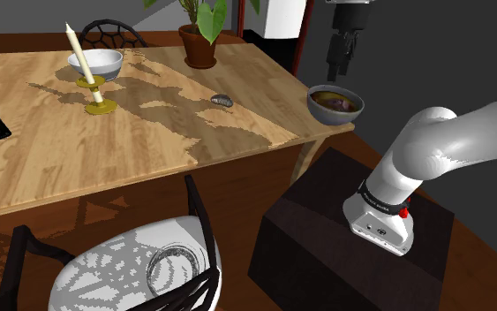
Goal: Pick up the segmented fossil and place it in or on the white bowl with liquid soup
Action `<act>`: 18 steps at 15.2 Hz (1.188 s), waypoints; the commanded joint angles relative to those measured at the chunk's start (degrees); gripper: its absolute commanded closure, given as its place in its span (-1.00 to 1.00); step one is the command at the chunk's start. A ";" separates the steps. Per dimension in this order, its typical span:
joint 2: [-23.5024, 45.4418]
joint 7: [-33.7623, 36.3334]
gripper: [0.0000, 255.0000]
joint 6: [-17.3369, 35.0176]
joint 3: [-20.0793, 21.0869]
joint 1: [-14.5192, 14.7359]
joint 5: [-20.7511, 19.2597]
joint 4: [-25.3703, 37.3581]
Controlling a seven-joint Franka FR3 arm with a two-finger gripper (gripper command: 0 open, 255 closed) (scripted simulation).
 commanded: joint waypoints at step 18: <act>33.40 -3.10 -1.00 27.16 2.60 2.37 -0.58 11.08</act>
